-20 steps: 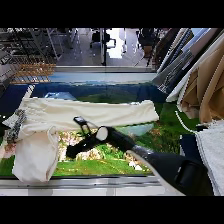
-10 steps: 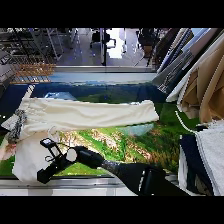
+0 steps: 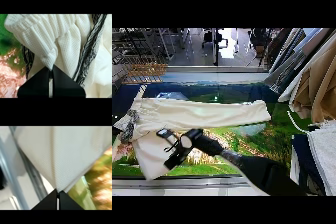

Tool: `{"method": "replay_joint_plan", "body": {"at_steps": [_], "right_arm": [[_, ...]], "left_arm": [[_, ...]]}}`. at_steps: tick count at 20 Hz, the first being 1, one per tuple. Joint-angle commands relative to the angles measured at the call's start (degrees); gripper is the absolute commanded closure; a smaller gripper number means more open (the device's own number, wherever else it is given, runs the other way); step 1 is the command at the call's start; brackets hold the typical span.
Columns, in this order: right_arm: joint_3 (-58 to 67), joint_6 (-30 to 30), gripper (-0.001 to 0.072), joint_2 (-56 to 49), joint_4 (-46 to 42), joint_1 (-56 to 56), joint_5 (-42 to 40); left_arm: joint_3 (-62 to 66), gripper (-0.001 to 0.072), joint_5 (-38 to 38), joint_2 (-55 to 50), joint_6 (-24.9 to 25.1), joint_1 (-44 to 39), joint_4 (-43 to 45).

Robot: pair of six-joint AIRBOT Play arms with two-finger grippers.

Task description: Fold the clothes and pants, and hang the long-sleeved shirts on hangers.

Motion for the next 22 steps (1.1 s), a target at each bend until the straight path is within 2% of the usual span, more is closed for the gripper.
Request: {"method": "replay_joint_plan", "body": {"at_steps": [1, 3, 7, 8, 9, 10, 11, 12, 13, 14, 16, 21, 22], "right_arm": [[5.5, 3.2, 0.0689, 10.9, -30.4, -6.5, 20.2], [7.5, 2.5, 0.0689, 15.7, -30.9, -10.4, 14.3], [5.4, -2.2, 0.0671, 16.1, -30.1, -14.6, -10.3], [3.8, -2.2, 0.0483, 15.5, -28.9, -15.5, -15.8], [2.8, -2.2, 0.023, 14.7, -28.0, -16.5, -17.5], [2.8, -0.8, 0.0194, 13.8, -28.2, -17.8, -15.0], [2.7, 2.1, 0.0194, 13.2, -28.5, -19.7, -10.7], [2.1, 4.9, 0.0194, 13.2, -28.2, -22.4, -5.4], [0.6, 5.5, 0.0197, 13.5, -26.7, -25.1, -1.3], [-1.9, 5.3, 0.0207, 14.1, -23.5, -28.1, 1.4], [-9.7, 4.7, 0.0209, 16.7, -14.8, -33.1, 2.1], [-39.1, 4.3, 0.0219, 24.9, 9.3, -37.7, -7.5], [-42.9, 1.9, 0.0284, 24.8, 12.9, -36.3, -9.0]], "left_arm": [[0.0, 0.0691, -1.6, 0.0, 1.2, 0.0, -3.5], [0.0, 0.0691, -2.5, 0.0, 1.6, -0.4, -4.6], [0.0, 0.0691, -4.1, 0.0, 1.5, -1.3, -4.6], [0.0, 0.069, -4.5, 0.0, 1.5, -1.5, -4.6], [0.0, 0.069, -4.9, 0.0, 1.5, -1.6, -4.6], [0.0, 0.0689, -5.3, 0.0, 1.5, -1.7, -4.6], [0.0, 0.0629, -5.7, 0.0, 1.5, -1.7, -4.6], [0.0, 0.0465, -6.3, 0.0, 1.5, -1.7, -4.6], [0.0, 0.0333, -6.8, 0.0, 1.4, -1.6, -4.6], [0.0, 0.0306, -7.4, 0.0, 1.3, -1.5, -4.6], [0.0, 0.0303, -7.4, 0.0, 1.3, -1.4, -4.6], [0.0, 0.0303, -6.7, -0.2, 1.3, -1.6, -4.6], [0.0, 0.0303, -6.8, -0.3, 1.3, -1.6, -4.6]]}}
